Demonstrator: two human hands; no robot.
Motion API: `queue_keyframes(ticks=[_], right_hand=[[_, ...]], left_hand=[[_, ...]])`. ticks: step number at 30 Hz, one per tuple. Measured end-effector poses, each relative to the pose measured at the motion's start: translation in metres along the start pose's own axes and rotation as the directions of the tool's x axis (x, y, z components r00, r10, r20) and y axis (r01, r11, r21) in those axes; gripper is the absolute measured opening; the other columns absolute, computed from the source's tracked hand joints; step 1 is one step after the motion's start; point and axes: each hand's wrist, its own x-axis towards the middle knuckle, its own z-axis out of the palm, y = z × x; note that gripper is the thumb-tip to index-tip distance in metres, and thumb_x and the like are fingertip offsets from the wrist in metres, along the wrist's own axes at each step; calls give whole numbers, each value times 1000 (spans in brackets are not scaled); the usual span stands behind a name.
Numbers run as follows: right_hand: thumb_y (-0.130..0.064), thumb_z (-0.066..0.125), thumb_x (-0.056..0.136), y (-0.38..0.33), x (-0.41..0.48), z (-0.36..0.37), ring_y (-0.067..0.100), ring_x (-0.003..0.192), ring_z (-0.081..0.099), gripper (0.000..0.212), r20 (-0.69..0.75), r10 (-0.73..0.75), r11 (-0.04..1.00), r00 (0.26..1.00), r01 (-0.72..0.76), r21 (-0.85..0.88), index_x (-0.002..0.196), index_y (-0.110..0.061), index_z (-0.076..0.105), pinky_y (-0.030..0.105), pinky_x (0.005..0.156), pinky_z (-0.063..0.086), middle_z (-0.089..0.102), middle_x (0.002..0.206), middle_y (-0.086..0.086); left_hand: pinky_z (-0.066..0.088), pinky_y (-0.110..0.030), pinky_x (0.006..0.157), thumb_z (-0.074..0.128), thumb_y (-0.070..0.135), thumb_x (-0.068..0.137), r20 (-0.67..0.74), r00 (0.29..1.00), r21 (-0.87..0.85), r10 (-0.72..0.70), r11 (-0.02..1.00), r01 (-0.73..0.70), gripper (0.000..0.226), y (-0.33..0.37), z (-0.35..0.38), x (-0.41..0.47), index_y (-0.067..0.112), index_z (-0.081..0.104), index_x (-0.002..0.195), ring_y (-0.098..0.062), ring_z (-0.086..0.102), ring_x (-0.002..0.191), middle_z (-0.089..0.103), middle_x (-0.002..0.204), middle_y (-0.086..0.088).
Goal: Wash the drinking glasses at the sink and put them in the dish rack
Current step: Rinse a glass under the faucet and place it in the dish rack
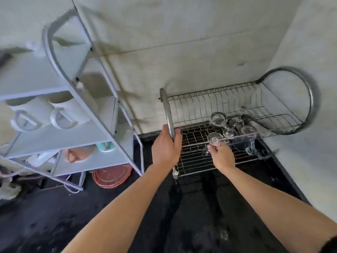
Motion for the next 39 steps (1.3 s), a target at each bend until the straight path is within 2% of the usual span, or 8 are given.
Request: queue_keyframes(ticks=[4, 9, 13, 19, 26, 32, 36, 39], right_hand=[[-29, 50, 99, -11, 53, 20, 35, 114, 53, 35, 40, -54, 995, 998, 50, 87, 122, -4, 61, 35, 95, 35, 59, 123, 16], [-21, 52, 98, -26, 94, 41, 38, 91, 59, 27, -27, -191, 971, 981, 193, 143, 100, 2, 66, 42, 77, 46, 64, 97, 25], [-23, 52, 99, -27, 101, 51, 35, 94, 55, 29, -27, -213, 964, 977, 214, 160, 101, 3, 64, 27, 66, 25, 60, 103, 21], [-14, 51, 100, -26, 93, 48, 36, 77, 56, 26, -41, -197, 934, 980, 200, 296, 104, 9, 61, 16, 55, 28, 57, 100, 21], [-30, 61, 93, -19, 92, 42, 44, 104, 57, 45, 45, -161, 985, 986, 157, 77, 114, 9, 57, 43, 82, 42, 61, 110, 31], [-40, 59, 93, -13, 72, 26, 38, 127, 47, 63, 137, -68, 998, 988, 66, 20, 139, 0, 42, 43, 104, 39, 49, 139, 22], [-38, 55, 95, -10, 26, 21, 29, 113, 58, 46, 105, -45, 999, 993, 48, -26, 127, -5, 58, 32, 90, 45, 62, 126, 11], [-37, 51, 97, -20, -30, 27, 26, 107, 62, 36, 80, -58, 994, 995, 66, -90, 120, -13, 63, 32, 81, 46, 68, 118, 3]], left_hand=[[33, -29, 49, 33, 35, 90, -117, 992, -54, -51, 998, 45, 30, -7, 15, 1, 12, 51, 90, -17, 48, 50, 50, 56, 3], [40, -32, 46, 33, 33, 86, -199, 979, -66, -36, 998, 23, 31, -11, 22, 2, 11, 54, 90, -13, 46, 47, 46, 53, 9], [43, -37, 45, 35, 30, 87, -252, 967, -65, -40, 998, 25, 29, -10, 26, 2, 9, 54, 91, -17, 49, 47, 52, 56, 2], [43, -38, 45, 34, 30, 88, -257, 966, -51, -34, 998, 22, 26, -8, 26, 1, 12, 52, 89, -16, 49, 46, 52, 54, 3], [42, -39, 43, 29, 41, 87, -193, 978, -50, -81, 996, 73, 34, -3, 20, -3, 13, 48, 87, -20, 49, 44, 49, 52, 2], [46, -34, 54, 41, 53, 95, -73, 994, 60, -83, 994, 88, 33, -3, 1, -16, 20, 42, 93, -15, 54, 57, 58, 69, 5], [47, -32, 64, 46, 48, 95, -56, 997, 81, -54, 995, 59, 37, -19, -27, -52, 16, 50, 113, -15, 56, 71, 58, 88, 6], [44, -31, 63, 49, 39, 94, -29, 996, 184, -85, 979, 89, 24, -55, -61, -96, 17, 55, 104, -16, 56, 74, 56, 88, 8]])
